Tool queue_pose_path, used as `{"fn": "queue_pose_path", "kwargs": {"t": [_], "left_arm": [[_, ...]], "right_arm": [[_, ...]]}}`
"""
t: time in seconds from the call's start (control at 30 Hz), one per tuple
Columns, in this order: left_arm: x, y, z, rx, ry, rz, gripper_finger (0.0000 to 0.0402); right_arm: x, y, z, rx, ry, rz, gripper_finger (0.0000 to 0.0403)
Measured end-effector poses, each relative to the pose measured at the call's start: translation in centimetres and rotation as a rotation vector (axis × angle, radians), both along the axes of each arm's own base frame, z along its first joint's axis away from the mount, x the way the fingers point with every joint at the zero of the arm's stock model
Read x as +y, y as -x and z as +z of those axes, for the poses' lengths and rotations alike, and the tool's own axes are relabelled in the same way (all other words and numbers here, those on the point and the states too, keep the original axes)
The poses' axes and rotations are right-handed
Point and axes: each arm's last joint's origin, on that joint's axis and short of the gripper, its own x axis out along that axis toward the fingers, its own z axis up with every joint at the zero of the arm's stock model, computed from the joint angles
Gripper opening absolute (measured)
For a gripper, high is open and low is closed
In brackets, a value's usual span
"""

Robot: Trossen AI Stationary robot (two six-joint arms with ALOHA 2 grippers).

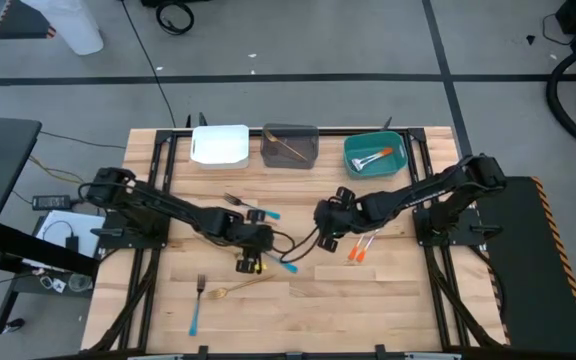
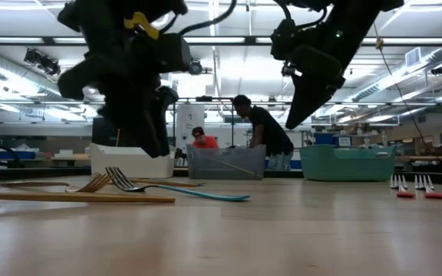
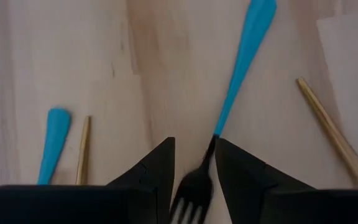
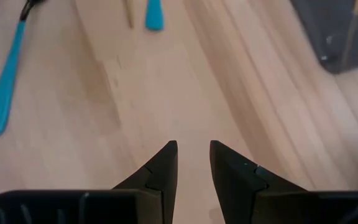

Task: Sort silverware by color (type)
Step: Put the middle blue fork into the white bin

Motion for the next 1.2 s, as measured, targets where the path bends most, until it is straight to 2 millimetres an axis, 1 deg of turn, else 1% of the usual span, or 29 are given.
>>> {"fn": "queue_pose_path", "kwargs": {"t": [0.17, 0.33, 0.43, 0.6, 0.87, 0.93, 1.03, 1.2], "left_arm": [[-0.1, -1.1, -1.2, 0.036, -0.009, -0.012, 0.0123], [0.0, -1.5, -1.9, 0.084, 0.023, -0.024, 0.0123], [-0.1, -1.5, -2.0, 0.091, 0.032, -0.048, 0.0123], [-0.2, -1.5, -2.0, 0.094, 0.062, -0.065, 0.0123], [-0.1, -1.7, -2.0, 0.080, 0.065, -0.075, 0.0123], [-0.1, -1.9, -2.3, 0.074, 0.057, -0.088, 0.0123], [-0.3, -2.1, -3.3, 0.093, 0.038, -0.114, 0.0123], [-0.3, -2.2, -3.9, 0.121, 0.034, -0.120, 0.0118]], "right_arm": [[1.0, 0.4, 0.0, -0.016, 0.054, -0.033, 0.0104], [1.8, 0.6, 0.1, -0.036, 0.063, -0.042, 0.0104], [2.1, 0.7, 0.1, -0.050, 0.085, -0.057, 0.0104], [2.3, 0.6, 0.2, -0.077, 0.121, -0.072, 0.0104], [2.3, 0.4, 0.4, -0.106, 0.112, -0.073, 0.0104], [2.4, 0.3, 0.4, -0.114, 0.110, -0.073, 0.0104], [2.4, 0.1, 0.3, -0.142, 0.105, -0.069, 0.0104], [2.4, 0.3, -0.7, -0.166, 0.096, -0.053, 0.0104]]}}
